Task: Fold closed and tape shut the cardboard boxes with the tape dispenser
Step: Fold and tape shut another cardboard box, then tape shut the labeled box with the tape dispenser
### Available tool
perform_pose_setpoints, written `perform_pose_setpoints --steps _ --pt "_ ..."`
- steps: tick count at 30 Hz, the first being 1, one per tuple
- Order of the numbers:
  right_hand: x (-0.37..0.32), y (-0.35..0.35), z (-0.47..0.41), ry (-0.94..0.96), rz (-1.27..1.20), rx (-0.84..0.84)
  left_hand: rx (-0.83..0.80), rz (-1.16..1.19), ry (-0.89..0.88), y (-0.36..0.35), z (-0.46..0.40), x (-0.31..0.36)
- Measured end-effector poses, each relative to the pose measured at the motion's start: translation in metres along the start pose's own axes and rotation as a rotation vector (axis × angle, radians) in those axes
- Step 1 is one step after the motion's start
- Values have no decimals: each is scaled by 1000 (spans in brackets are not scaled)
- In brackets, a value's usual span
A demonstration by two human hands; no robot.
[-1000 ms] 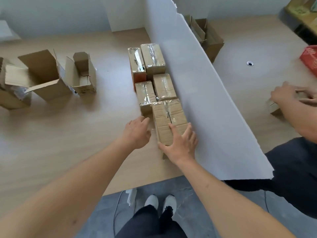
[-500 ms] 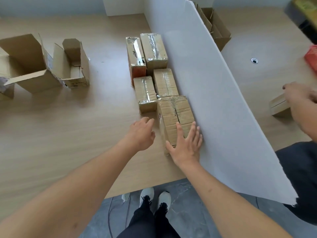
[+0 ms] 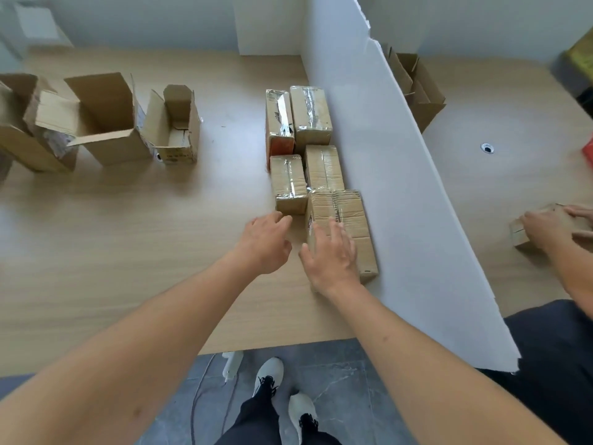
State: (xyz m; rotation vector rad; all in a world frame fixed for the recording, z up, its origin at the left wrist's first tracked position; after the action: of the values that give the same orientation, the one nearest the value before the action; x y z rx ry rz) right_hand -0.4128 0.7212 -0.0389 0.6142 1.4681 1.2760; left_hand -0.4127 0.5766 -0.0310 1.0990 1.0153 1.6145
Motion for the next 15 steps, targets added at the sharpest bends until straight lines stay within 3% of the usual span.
perform_pose_setpoints --steps 15 --pt "-158 69 37 529 56 -6 355 -49 304 116 152 -92"
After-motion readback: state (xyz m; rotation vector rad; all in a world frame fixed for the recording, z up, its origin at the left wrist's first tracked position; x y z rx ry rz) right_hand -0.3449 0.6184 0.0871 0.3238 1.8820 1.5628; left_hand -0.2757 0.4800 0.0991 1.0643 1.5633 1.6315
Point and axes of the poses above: each hand's wrist, its own z-axis away from the middle knuckle, its own y-axis out of the back of the hand, x = y × z, the point moved 6 cm from there along -z, towards the middle knuckle, and after that the axes turned 11 degrees about y, right-handed, at the moved point
